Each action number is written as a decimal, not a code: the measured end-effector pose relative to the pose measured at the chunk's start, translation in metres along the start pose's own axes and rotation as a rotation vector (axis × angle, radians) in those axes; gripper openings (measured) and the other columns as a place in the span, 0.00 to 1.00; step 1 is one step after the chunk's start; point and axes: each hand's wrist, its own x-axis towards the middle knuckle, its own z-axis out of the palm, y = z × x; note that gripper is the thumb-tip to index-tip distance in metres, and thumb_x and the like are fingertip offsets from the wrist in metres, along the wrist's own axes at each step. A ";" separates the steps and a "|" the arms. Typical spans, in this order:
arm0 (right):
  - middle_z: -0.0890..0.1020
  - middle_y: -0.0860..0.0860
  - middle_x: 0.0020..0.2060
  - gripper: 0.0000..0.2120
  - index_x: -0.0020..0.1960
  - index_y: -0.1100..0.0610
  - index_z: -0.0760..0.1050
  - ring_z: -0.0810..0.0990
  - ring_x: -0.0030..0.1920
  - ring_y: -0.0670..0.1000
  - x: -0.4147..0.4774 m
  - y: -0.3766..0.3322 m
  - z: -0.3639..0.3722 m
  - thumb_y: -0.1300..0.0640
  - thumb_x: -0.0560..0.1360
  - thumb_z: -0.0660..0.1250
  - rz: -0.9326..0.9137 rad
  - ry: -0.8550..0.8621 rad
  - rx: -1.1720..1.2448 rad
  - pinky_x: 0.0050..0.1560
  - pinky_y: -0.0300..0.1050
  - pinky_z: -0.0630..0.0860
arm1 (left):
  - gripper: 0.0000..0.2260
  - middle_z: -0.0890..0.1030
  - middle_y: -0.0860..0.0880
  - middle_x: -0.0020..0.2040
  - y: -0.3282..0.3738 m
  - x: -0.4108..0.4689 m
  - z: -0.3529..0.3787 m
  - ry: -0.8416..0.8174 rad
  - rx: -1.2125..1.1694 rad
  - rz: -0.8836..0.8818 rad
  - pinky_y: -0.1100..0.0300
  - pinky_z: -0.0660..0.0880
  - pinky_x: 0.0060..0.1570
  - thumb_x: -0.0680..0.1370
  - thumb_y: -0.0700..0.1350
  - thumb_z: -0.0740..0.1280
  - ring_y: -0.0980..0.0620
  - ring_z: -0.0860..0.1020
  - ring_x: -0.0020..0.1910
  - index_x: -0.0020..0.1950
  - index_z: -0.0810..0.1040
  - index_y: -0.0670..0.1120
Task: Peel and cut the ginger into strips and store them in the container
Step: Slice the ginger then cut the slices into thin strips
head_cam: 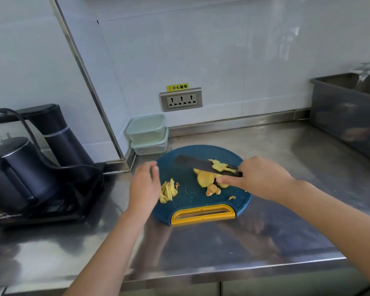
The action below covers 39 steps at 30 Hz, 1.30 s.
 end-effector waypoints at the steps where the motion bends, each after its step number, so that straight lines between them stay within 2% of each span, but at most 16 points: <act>1: 0.70 0.50 0.27 0.33 0.32 0.57 0.67 0.68 0.27 0.48 0.000 -0.003 -0.004 0.25 0.69 0.55 -0.038 -0.017 -0.056 0.27 0.40 0.63 | 0.15 0.76 0.46 0.62 0.004 0.000 -0.011 0.064 -0.014 0.018 0.62 0.64 0.58 0.82 0.44 0.54 0.50 0.72 0.62 0.66 0.73 0.43; 3: 0.70 0.50 0.28 0.33 0.33 0.57 0.68 0.67 0.27 0.48 0.001 -0.013 -0.011 0.26 0.69 0.58 -0.122 -0.035 -0.159 0.27 0.40 0.63 | 0.16 0.73 0.50 0.66 0.019 -0.004 -0.032 0.058 -0.024 0.175 0.63 0.62 0.62 0.83 0.46 0.54 0.53 0.70 0.65 0.68 0.72 0.46; 5: 0.70 0.49 0.27 0.31 0.31 0.57 0.68 0.67 0.27 0.47 0.004 -0.025 -0.016 0.27 0.70 0.61 -0.195 -0.044 -0.199 0.27 0.40 0.62 | 0.19 0.65 0.59 0.71 0.039 -0.015 -0.047 -0.158 0.023 0.418 0.65 0.56 0.68 0.83 0.51 0.52 0.61 0.61 0.71 0.73 0.65 0.52; 7: 0.71 0.46 0.25 0.28 0.30 0.54 0.69 0.68 0.25 0.44 0.008 -0.037 -0.020 0.30 0.70 0.65 -0.258 -0.075 -0.160 0.27 0.39 0.62 | 0.22 0.53 0.64 0.74 0.053 -0.031 -0.054 -0.417 0.086 0.587 0.70 0.44 0.70 0.81 0.56 0.49 0.68 0.48 0.73 0.76 0.55 0.57; 10: 0.76 0.45 0.25 0.23 0.33 0.53 0.76 0.70 0.22 0.42 0.015 -0.055 -0.024 0.33 0.70 0.67 -0.356 -0.155 -0.129 0.25 0.33 0.61 | 0.25 0.44 0.64 0.75 0.055 -0.045 -0.059 -0.650 0.179 0.652 0.75 0.35 0.67 0.80 0.59 0.47 0.71 0.38 0.71 0.76 0.45 0.58; 13: 0.82 0.48 0.28 0.27 0.38 0.57 0.81 0.73 0.26 0.44 0.023 -0.066 -0.022 0.32 0.70 0.66 -0.410 -0.183 -0.133 0.26 0.32 0.63 | 0.27 0.44 0.65 0.75 0.042 -0.046 -0.062 -0.750 0.160 0.601 0.66 0.42 0.73 0.78 0.61 0.49 0.71 0.39 0.72 0.75 0.43 0.61; 16: 0.81 0.51 0.28 0.30 0.37 0.60 0.81 0.71 0.26 0.46 0.030 -0.072 -0.019 0.31 0.69 0.67 -0.428 -0.174 -0.106 0.30 0.39 0.68 | 0.28 0.45 0.69 0.73 0.032 -0.044 -0.064 -0.804 0.107 0.541 0.59 0.49 0.75 0.76 0.65 0.50 0.71 0.43 0.72 0.74 0.43 0.64; 19: 0.80 0.52 0.28 0.30 0.36 0.60 0.79 0.70 0.26 0.47 0.033 -0.074 -0.015 0.31 0.69 0.66 -0.450 -0.154 -0.129 0.32 0.42 0.69 | 0.29 0.47 0.67 0.74 0.025 -0.039 -0.061 -0.821 0.122 0.521 0.59 0.49 0.75 0.76 0.66 0.49 0.69 0.45 0.73 0.75 0.45 0.63; 22: 0.82 0.53 0.30 0.31 0.37 0.61 0.80 0.71 0.27 0.47 0.033 -0.070 -0.012 0.30 0.70 0.64 -0.452 -0.128 -0.164 0.31 0.41 0.68 | 0.29 0.48 0.65 0.75 0.022 -0.032 -0.055 -0.839 0.118 0.515 0.60 0.48 0.75 0.77 0.65 0.47 0.68 0.45 0.73 0.76 0.48 0.60; 24: 0.81 0.50 0.28 0.31 0.37 0.59 0.80 0.73 0.26 0.46 0.033 -0.066 -0.011 0.30 0.71 0.64 -0.441 -0.140 -0.161 0.29 0.38 0.67 | 0.30 0.48 0.64 0.74 0.020 -0.026 -0.051 -0.843 0.130 0.495 0.62 0.46 0.75 0.76 0.65 0.46 0.67 0.44 0.73 0.76 0.49 0.58; 28: 0.72 0.46 0.23 0.27 0.30 0.53 0.71 0.70 0.26 0.45 0.029 -0.058 -0.014 0.30 0.71 0.63 -0.456 -0.145 -0.223 0.29 0.38 0.62 | 0.31 0.51 0.62 0.76 0.008 -0.013 -0.041 -0.851 0.162 0.468 0.70 0.41 0.70 0.75 0.66 0.44 0.69 0.43 0.73 0.76 0.52 0.57; 31: 0.70 0.46 0.25 0.26 0.31 0.52 0.66 0.68 0.27 0.45 0.027 -0.051 -0.015 0.31 0.73 0.61 -0.472 -0.140 -0.287 0.29 0.38 0.62 | 0.30 0.53 0.63 0.76 -0.003 -0.005 -0.038 -0.876 0.138 0.398 0.72 0.39 0.68 0.76 0.64 0.43 0.70 0.42 0.72 0.76 0.55 0.55; 35: 0.68 0.49 0.26 0.29 0.31 0.54 0.71 0.67 0.27 0.46 0.027 -0.038 -0.015 0.28 0.71 0.59 -0.425 -0.123 -0.322 0.29 0.41 0.63 | 0.31 0.51 0.68 0.72 -0.012 0.002 -0.039 -0.915 0.093 0.244 0.68 0.39 0.68 0.74 0.66 0.40 0.68 0.42 0.72 0.75 0.56 0.59; 37: 0.67 0.49 0.25 0.29 0.30 0.53 0.70 0.65 0.26 0.46 0.026 -0.031 -0.018 0.28 0.71 0.60 -0.389 -0.120 -0.299 0.28 0.40 0.61 | 0.30 0.53 0.70 0.69 -0.011 0.006 -0.043 -0.870 -0.021 0.110 0.65 0.43 0.69 0.74 0.70 0.40 0.67 0.48 0.71 0.73 0.61 0.63; 39: 0.66 0.49 0.25 0.30 0.31 0.55 0.70 0.64 0.26 0.47 0.026 -0.024 -0.021 0.27 0.70 0.60 -0.365 -0.110 -0.288 0.28 0.40 0.59 | 0.25 0.60 0.68 0.67 -0.007 0.012 -0.046 -0.772 -0.135 0.054 0.64 0.49 0.67 0.78 0.65 0.43 0.66 0.56 0.68 0.71 0.66 0.61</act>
